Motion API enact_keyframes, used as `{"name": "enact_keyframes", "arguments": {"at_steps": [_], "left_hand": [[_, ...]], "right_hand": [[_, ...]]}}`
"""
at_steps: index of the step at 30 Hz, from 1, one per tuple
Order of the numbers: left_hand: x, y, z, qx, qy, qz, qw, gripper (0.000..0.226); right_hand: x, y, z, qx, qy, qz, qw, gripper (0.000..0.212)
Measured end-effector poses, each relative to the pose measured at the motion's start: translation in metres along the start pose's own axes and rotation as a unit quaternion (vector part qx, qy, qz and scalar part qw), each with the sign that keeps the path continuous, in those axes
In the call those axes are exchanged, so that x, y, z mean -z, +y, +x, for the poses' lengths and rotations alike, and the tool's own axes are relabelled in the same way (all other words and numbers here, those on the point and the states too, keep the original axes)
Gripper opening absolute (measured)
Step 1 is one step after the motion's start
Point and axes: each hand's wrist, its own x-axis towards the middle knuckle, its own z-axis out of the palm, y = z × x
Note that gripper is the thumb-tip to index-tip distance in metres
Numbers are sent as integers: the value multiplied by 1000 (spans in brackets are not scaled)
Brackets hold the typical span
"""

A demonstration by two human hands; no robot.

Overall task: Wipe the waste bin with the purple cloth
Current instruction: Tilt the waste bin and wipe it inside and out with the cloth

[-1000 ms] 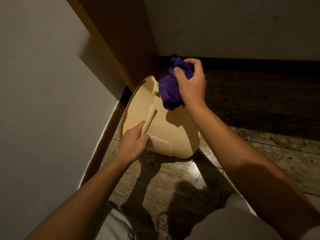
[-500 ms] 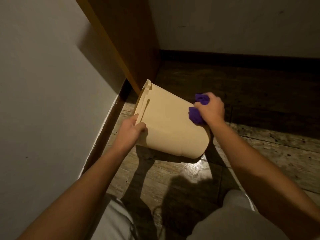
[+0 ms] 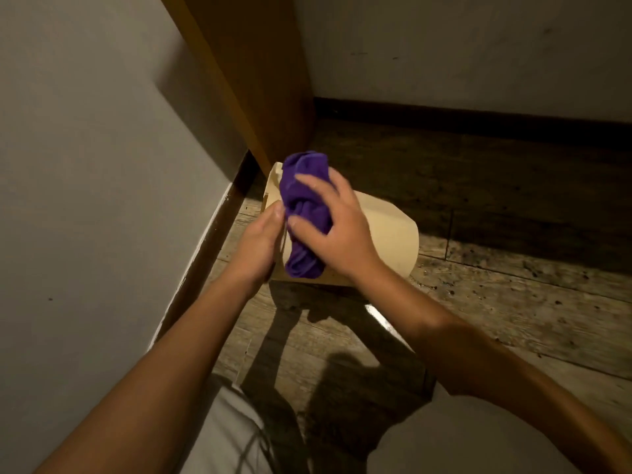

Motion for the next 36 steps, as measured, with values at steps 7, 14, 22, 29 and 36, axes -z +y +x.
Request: {"name": "enact_keyframes", "arguments": {"at_steps": [7, 14, 22, 29, 36], "left_hand": [[2, -4, 6, 27, 97, 25, 995, 42], [5, -6, 12, 83, 179, 41, 979, 37], [0, 3, 16, 82, 168, 54, 981, 36], [13, 9, 22, 70, -37, 49, 996, 67], [-10, 4, 7, 46, 28, 62, 997, 45]], "right_hand": [[-6, 33, -6, 76, 4, -192, 978, 64], [25, 76, -25, 28, 49, -226, 972, 61], [84, 118, -53, -75, 49, -273, 958, 69], [86, 69, -12, -74, 182, -96, 976, 66], [30, 5, -1, 18, 76, -61, 995, 65]]}}
